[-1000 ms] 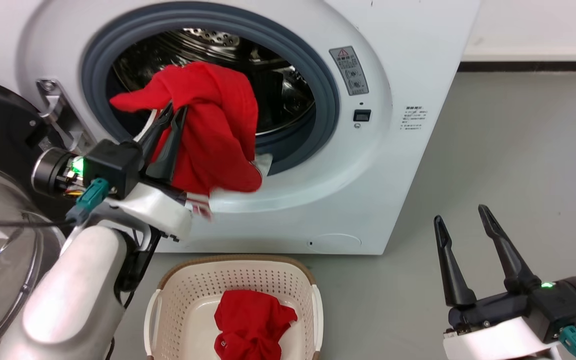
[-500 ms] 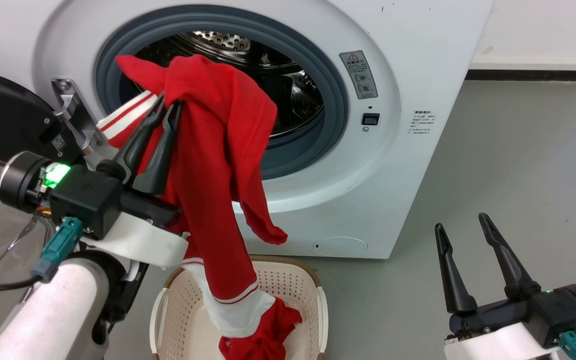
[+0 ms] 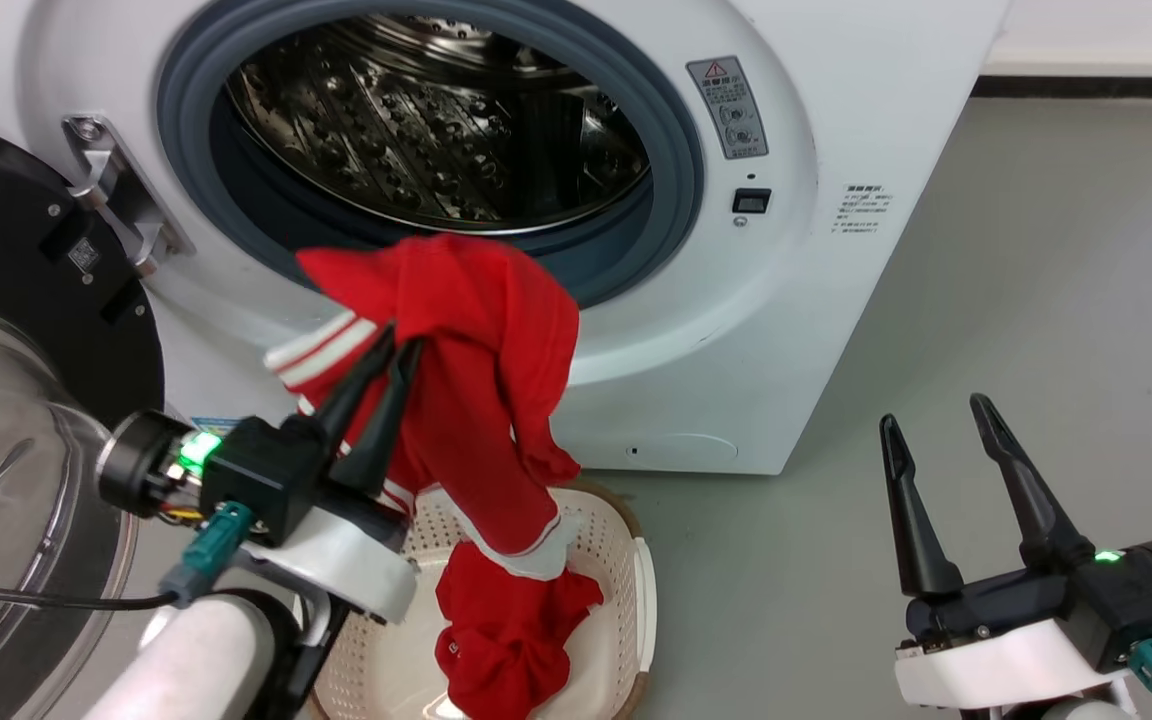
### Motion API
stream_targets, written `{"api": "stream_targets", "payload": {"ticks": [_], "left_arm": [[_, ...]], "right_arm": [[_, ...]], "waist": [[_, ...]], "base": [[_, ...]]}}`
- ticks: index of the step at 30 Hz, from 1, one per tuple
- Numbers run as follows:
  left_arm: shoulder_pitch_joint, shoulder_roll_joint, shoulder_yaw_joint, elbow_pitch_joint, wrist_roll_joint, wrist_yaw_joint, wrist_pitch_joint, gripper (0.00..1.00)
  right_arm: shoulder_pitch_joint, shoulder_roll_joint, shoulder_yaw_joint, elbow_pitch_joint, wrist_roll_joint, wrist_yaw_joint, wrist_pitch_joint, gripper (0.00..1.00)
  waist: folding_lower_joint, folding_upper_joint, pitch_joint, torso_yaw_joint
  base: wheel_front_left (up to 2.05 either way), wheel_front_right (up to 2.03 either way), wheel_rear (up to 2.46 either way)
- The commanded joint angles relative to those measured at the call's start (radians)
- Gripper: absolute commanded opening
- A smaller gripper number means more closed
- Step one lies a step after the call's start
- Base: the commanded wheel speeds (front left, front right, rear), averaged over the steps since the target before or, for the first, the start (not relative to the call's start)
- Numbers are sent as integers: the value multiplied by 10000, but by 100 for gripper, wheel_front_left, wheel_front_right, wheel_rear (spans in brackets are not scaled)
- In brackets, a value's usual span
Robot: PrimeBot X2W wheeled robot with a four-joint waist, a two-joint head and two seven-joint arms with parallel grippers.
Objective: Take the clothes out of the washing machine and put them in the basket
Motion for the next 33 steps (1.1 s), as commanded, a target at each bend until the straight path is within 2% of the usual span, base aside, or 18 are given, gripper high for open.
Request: {"api": "stream_targets", "payload": {"ticks": [1,7,13,26,32,33], "left_arm": [[162,-91,-89,168,-48,-62,-98,0],[226,-505,-659,1366,-119,-415,-312,0],[-160,-1019,-1033,3218,-205,-817,-694,0],[-1709,-1988,-1360,8519,-379,-1853,-1509,0],[-2893,-2480,-1456,10966,-408,-2072,-1509,0],[-2893,-2480,-1456,10966,-408,-2072,-1509,0]], "right_arm": [[-207,11,-24,-45,-60,-7,-23,100],[-594,11,-47,-154,-187,-7,-23,100],[-1170,11,-69,-309,-300,-7,-23,100],[-2277,12,-321,-606,-259,-7,-23,100],[-2669,14,-434,-811,-174,-7,-23,100],[-2669,14,-434,-811,-174,-7,-23,100]], "waist": [[0,-1,210,-7],[0,-1,985,-26],[0,-1,2060,-206],[0,-1,4273,-772],[0,-1,5275,-869],[0,-1,5275,-869]], "base": [[0,0,0],[0,0,0],[0,0,0],[0,0,0],[0,0,0],[0,0,0]]}}
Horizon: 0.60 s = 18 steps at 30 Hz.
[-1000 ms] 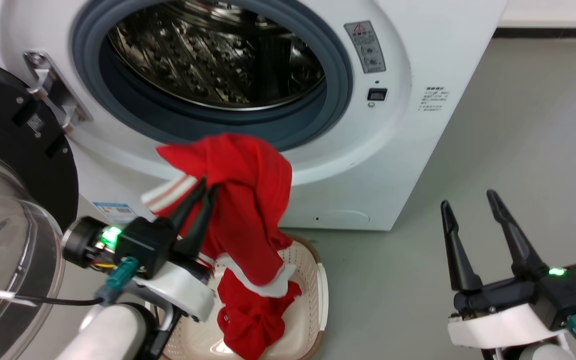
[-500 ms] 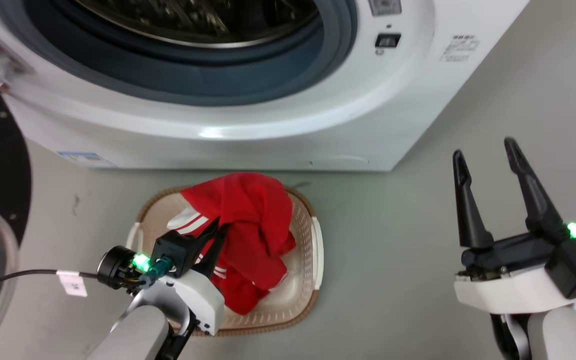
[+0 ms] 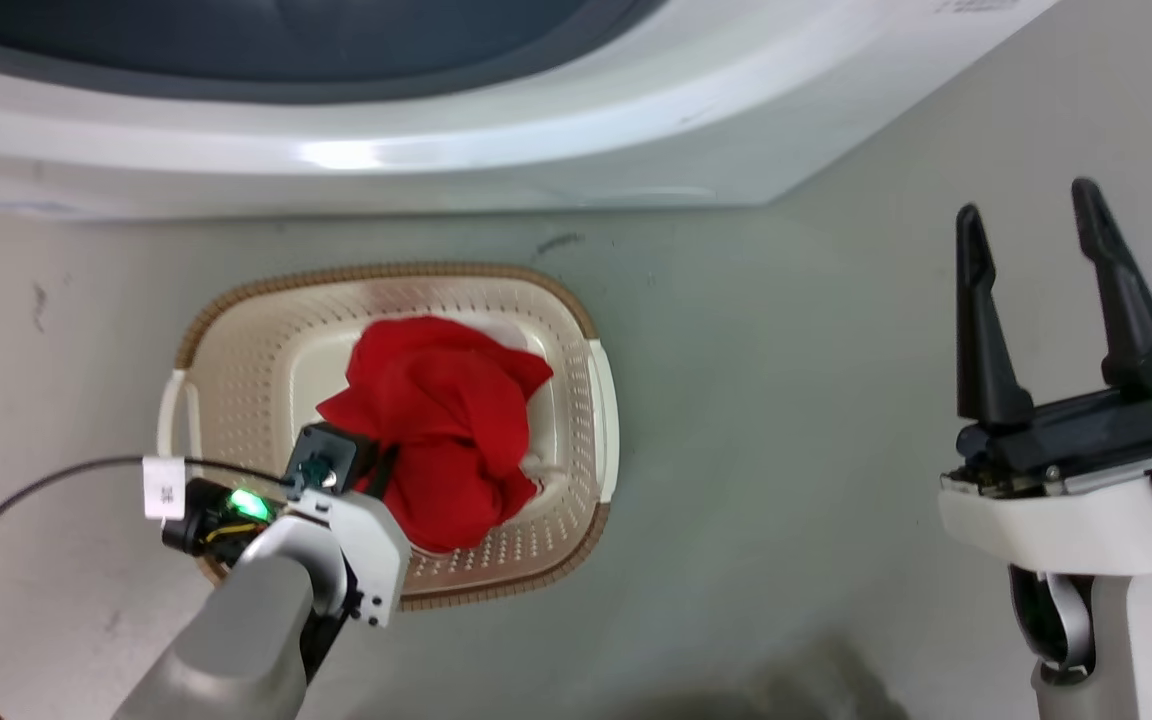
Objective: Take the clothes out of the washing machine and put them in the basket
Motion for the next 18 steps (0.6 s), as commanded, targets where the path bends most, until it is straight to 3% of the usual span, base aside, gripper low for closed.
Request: {"api": "stream_targets", "payload": {"ticks": [1,9,18], "left_arm": [[-655,-233,0,895,-11,-12,-35,0],[-1764,-596,-87,2905,-7,-24,101,0],[-2037,-689,-138,3432,-122,135,460,0]], "right_arm": [[-362,14,-19,-114,43,-7,-23,100],[-791,14,-100,-281,99,-7,-23,100],[-922,14,-67,-245,100,-7,-23,100]], "waist": [[-2,0,816,-151],[-2,0,1780,-313],[-2,0,1991,-351]], "base": [[0,0,0],[0,0,0],[0,0,0]]}}
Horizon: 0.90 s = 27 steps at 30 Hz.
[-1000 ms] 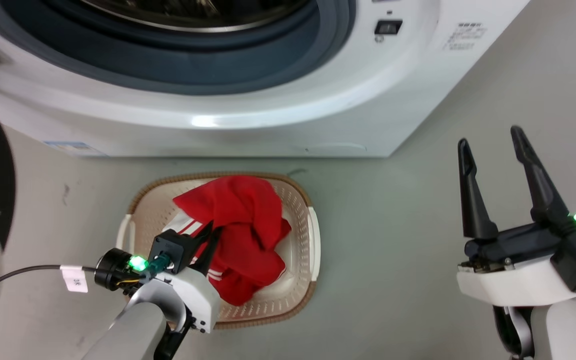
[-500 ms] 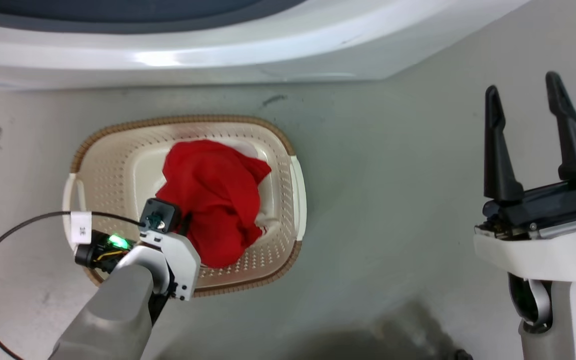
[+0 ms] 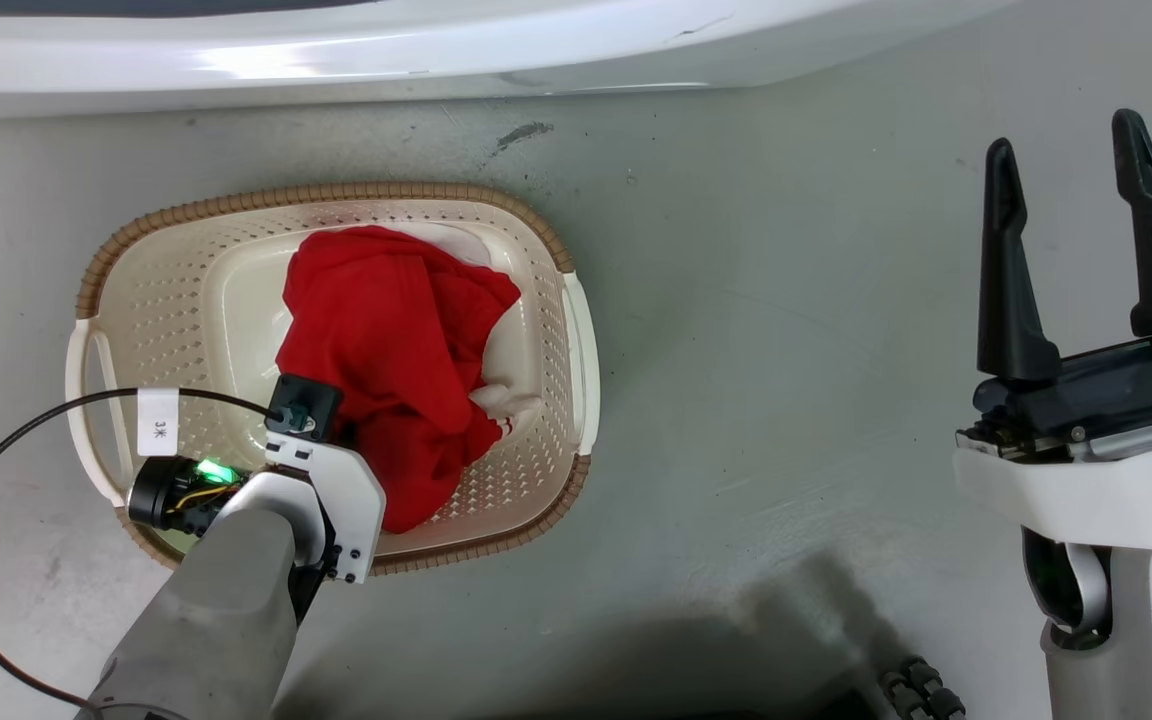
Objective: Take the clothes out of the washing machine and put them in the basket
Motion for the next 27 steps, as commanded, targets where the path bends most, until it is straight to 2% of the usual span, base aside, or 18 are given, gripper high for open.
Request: {"api": "stream_targets", "payload": {"ticks": [1,2,3,9,17,21,27], "left_arm": [[-99,-10,-25,53,-19,55,31,0],[-81,-28,-23,63,-46,64,69,24],[-57,-21,-63,73,0,112,12,100],[247,-67,-87,112,-113,140,-278,100],[915,-243,299,-279,-422,275,-946,100],[1505,-43,939,-1714,-466,601,-964,100],[2804,94,2087,-4244,153,1095,-948,100]], "right_arm": [[-180,14,25,19,-2,-7,-23,100],[-181,14,46,29,0,-7,-23,100],[-159,14,70,43,-1,-7,-23,100],[120,14,191,190,-55,-7,-23,100],[739,13,347,558,-166,-7,-23,100],[1079,14,309,754,-235,-7,-23,100],[1599,14,288,987,-314,-7,-23,100]], "waist": [[-1,0,-31,11],[-1,0,-76,17],[-1,0,-132,19],[-1,0,-828,113],[-1,0,-2387,347],[-1,0,-3132,509],[-1,0,-4117,716]], "base": [[0,0,0],[0,0,0],[0,0,0],[0,0,0],[0,0,0],[0,0,0],[0,0,0]]}}
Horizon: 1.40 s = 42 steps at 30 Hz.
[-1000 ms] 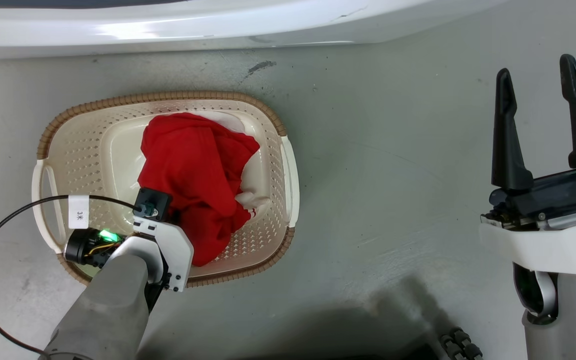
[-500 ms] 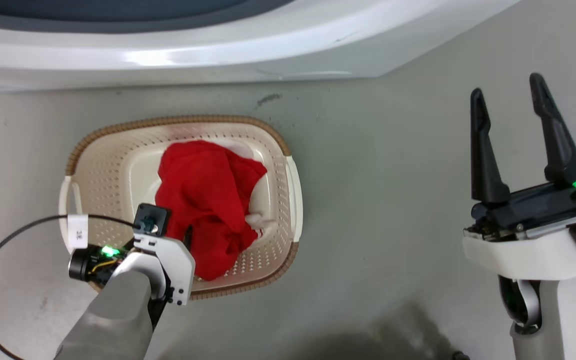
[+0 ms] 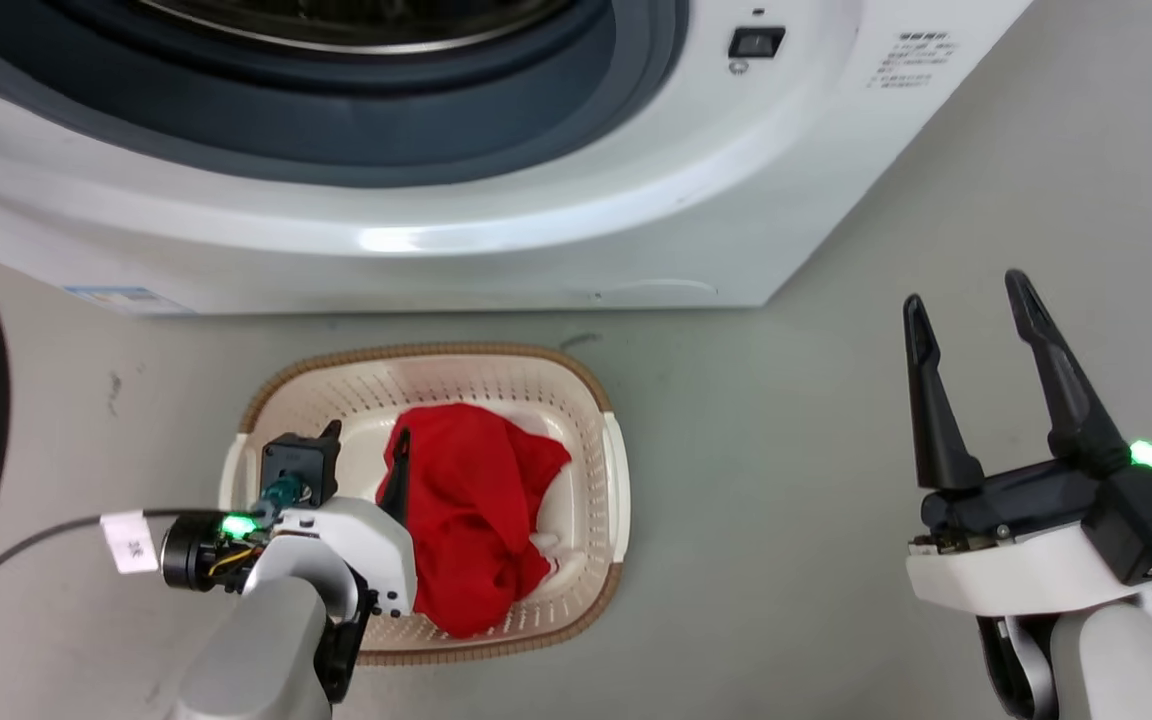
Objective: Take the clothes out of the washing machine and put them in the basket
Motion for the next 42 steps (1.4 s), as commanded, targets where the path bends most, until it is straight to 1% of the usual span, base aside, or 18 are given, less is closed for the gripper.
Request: {"api": "stream_targets", "payload": {"ticks": [1,5,10,15,21,24,30,42], "left_arm": [[346,-8,243,-460,188,124,-22,100],[1297,-163,1119,-1971,867,419,-22,100],[2452,-504,2188,-3701,1674,587,-24,100],[3472,-900,3129,-5229,2433,563,-25,100],[4541,-1324,3971,-6572,2958,308,-25,100],[4971,-1473,4269,-7127,3155,102,-25,100],[5621,-1648,4621,-7890,3496,-121,-25,100],[6390,-1759,4810,-8304,3621,-370,-26,100]], "right_arm": [[176,14,-28,61,-74,-7,-23,100],[494,14,-60,202,-84,-7,-23,100],[903,14,-172,365,34,-7,-23,100],[1305,13,-352,489,72,-7,-23,100],[1754,14,-455,577,-6,-7,-23,100],[1913,14,-534,626,7,-7,-23,100],[2299,16,-676,736,36,-7,-23,100],[2846,15,-782,803,230,-7,-23,100]], "waist": [[1,-1,-578,221],[1,-1,-1167,373],[1,-1,-1923,466],[1,-1,-2670,483],[1,-1,-3407,477],[1,-1,-3663,501],[1,-1,-4159,573],[1,-1,-4768,520]], "base": [[0,0,0],[0,0,0],[0,0,0],[0,0,0],[0,0,0],[0,0,0],[0,0,0],[0,0,0]]}}
